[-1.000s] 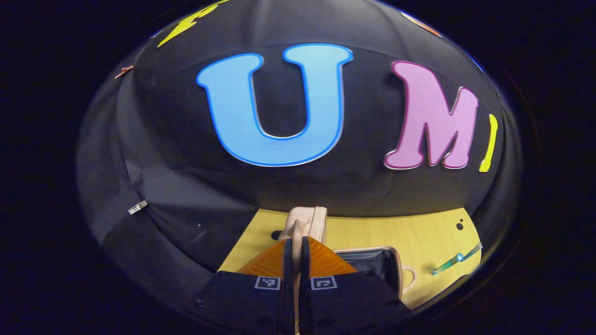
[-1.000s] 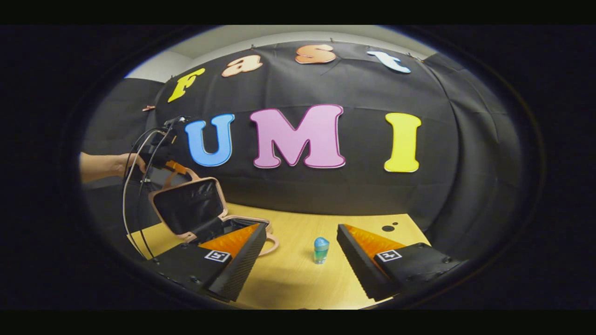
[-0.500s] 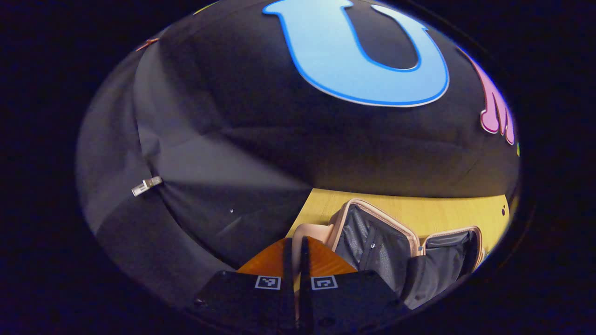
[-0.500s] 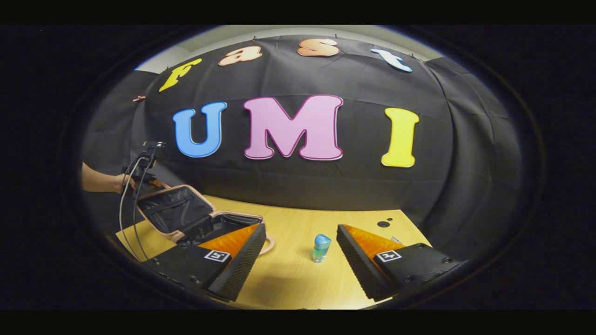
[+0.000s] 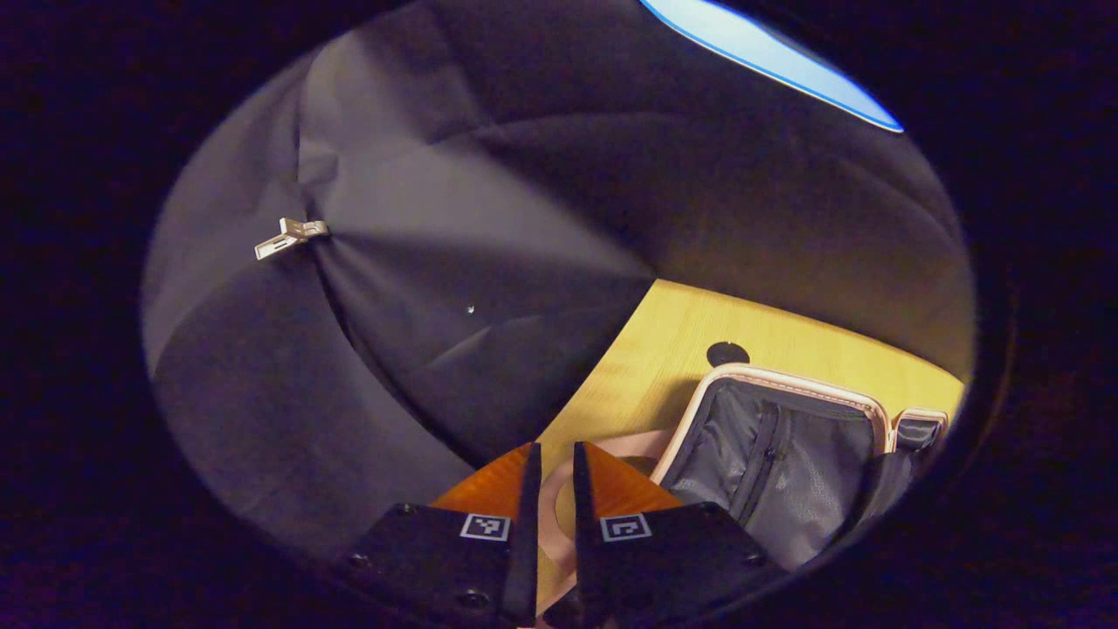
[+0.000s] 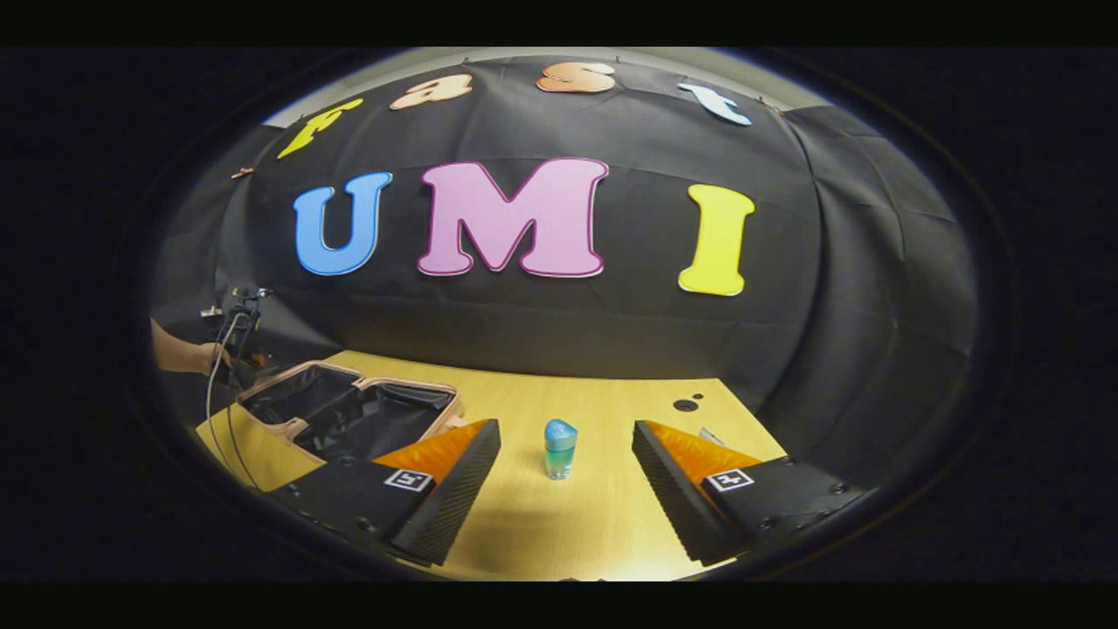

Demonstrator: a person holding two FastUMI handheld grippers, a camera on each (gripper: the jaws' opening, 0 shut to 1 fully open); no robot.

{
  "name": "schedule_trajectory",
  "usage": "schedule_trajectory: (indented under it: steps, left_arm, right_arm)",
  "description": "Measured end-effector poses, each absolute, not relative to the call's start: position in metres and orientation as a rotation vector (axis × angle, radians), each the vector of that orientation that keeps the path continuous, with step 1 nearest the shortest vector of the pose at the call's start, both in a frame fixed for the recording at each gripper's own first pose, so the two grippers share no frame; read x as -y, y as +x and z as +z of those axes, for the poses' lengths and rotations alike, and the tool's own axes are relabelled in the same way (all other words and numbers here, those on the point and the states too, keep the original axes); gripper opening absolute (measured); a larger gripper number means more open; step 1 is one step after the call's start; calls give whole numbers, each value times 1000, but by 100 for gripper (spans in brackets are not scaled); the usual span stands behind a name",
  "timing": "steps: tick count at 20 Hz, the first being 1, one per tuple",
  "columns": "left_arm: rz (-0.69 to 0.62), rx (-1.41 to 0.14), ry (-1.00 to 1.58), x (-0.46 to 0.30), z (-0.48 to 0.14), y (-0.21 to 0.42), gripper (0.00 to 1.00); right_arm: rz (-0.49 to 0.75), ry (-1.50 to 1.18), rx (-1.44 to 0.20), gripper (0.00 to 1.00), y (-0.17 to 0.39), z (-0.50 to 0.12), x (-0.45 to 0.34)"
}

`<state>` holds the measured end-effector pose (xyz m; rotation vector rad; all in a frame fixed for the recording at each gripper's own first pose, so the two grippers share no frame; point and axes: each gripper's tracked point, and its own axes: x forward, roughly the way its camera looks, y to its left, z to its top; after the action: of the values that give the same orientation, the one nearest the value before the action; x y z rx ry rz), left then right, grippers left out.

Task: First open the suitcase, pack the skin care products into it, and then close the suitcase.

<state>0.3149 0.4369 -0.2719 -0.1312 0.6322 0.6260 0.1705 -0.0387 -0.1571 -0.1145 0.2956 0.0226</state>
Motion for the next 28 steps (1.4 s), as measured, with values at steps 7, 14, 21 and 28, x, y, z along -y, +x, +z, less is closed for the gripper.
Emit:
schedule_trajectory:
  steps: [7,14,21,28]
  left_arm:
    - [481,-285,-162,-326,-120,305,98]
    - [281,-48,-76,-117,-45,266,96]
    - [-41,-43,-16,97,-72,281,96]
    - [-306,-202,10,247,-190,287,97]
  right_arm:
    - [13,-97,-229,96,166,-128,55]
    - [-34,-82,-166,96,158,-96,101]
    - [-111,-84,-170,97,169,-106,150]
    - [-157,-81,-214,97,185,-142,193]
